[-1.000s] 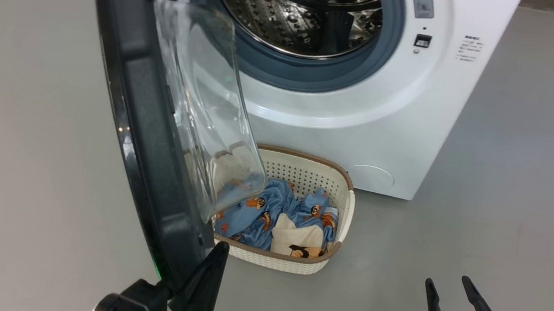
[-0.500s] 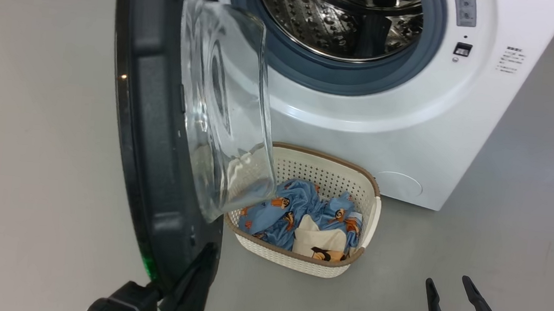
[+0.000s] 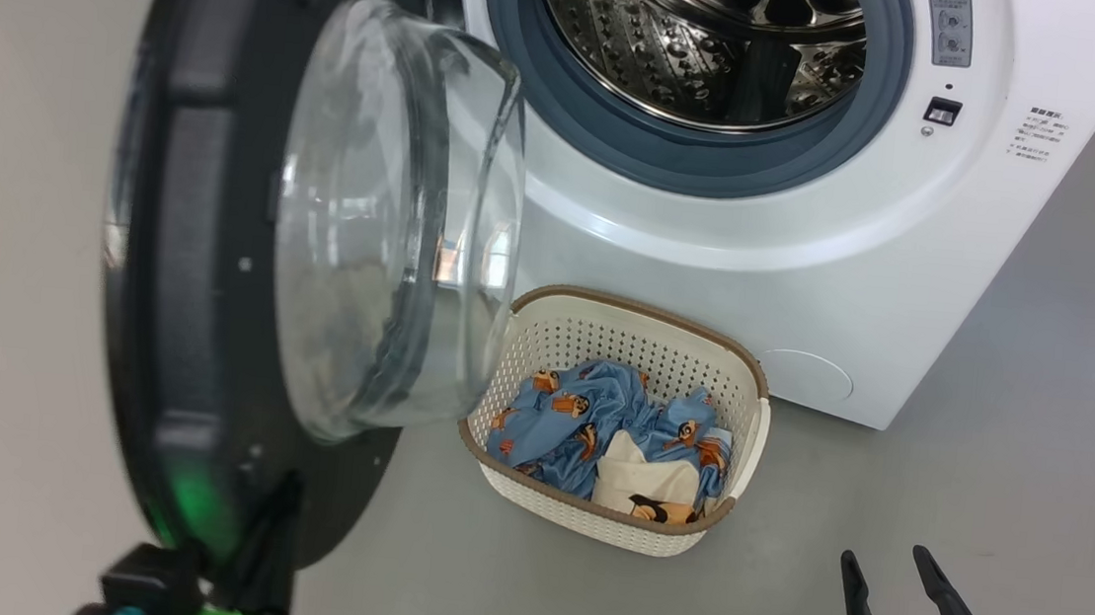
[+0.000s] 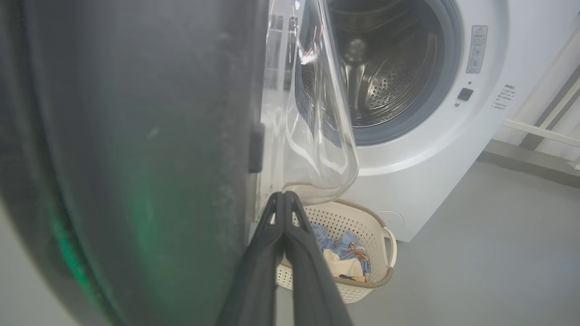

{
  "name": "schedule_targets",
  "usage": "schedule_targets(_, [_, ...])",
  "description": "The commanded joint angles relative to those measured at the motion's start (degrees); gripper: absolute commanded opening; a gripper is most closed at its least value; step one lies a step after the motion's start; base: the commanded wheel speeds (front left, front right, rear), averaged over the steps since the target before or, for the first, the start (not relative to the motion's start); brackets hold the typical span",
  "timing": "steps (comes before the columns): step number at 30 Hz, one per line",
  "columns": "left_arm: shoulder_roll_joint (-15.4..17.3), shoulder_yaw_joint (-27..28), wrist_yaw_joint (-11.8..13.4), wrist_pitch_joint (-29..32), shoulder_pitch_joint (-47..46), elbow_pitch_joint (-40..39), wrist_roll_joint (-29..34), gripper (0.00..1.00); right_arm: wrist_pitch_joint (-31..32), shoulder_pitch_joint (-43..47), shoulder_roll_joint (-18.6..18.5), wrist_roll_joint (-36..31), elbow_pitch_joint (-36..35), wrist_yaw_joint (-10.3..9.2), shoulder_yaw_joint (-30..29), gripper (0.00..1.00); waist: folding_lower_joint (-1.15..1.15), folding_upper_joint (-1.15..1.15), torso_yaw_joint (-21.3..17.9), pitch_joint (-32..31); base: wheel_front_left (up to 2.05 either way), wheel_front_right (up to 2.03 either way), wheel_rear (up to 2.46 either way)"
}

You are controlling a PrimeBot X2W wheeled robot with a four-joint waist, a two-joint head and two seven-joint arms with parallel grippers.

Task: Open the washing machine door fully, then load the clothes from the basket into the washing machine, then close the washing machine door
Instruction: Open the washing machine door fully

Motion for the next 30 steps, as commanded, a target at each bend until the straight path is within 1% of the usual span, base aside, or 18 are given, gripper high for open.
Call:
schedule_targets(1, [2.1, 4.3, 0.8, -1.0, -3.3, 0.3, -0.9, 0.0, -0.4, -1.8, -0.7, 1.1, -1.2, 0.09, 1.7, 1.0, 0.0, 0.0, -0.1, 0.0, 0.0, 0.0, 0.0])
schedule_targets(8, [3.6, 10.0, 1.6, -2.6, -5.5, 5.6, -3.4, 0.0, -0.4, -1.9, -1.1, 1.0, -1.4, 0.09, 2.0, 1.0, 0.0, 0.0, -1.0, 0.3, 0.0, 0.0, 0.0])
schedule_targets(14, [5.8, 15.0, 2.4, -3.4, -7.9, 9.6, -4.7, 0.0, -0.4, -2.0, -1.2, 0.8, -1.4, 0.09, 2.3, 1.0, 0.0, 0.0, -1.7, 0.7, 0.0, 0.0, 0.0])
schedule_targets(16, [6.2, 16.1, 2.4, -3.5, -8.5, 10.4, -5.2, 0.0, -0.4, -2.0, -1.3, 0.8, -1.4, 0.09, 2.3, 1.0, 0.0, 0.0, -1.8, 0.8, 0.0, 0.0, 0.0])
schedule_targets(20, [8.6, 19.6, 1.6, -3.8, -11.3, 15.4, -6.1, 0.0, -0.4, -2.4, -1.8, 0.8, -1.4, 0.09, 2.5, 1.0, 0.0, 0.0, -2.4, 1.3, 0.0, 0.0, 0.0])
schedule_targets(22, [9.1, 21.2, 1.4, -3.9, -12.6, 17.3, -6.6, 0.0, -0.4, -2.7, -2.0, 0.8, -1.4, 0.09, 2.6, 1.0, 0.0, 0.0, -2.8, 1.6, 0.0, 0.0, 0.0])
schedule_targets(25, [11.3, 23.6, -0.2, -4.0, -15.2, 20.9, -6.4, 0.0, -0.4, -3.2, -2.3, 0.8, -1.4, 0.09, 2.8, 1.0, 0.0, 0.0, -3.6, 2.4, 0.0, 0.0, 0.0])
schedule_targets(30, [12.4, 26.7, -2.4, -4.1, -17.8, 24.4, -5.4, 0.0, -0.4, -3.6, -2.6, 0.7, -1.4, 0.09, 2.7, 1.0, 0.0, 0.0, -4.2, 2.9, 0.0, 0.0, 0.0])
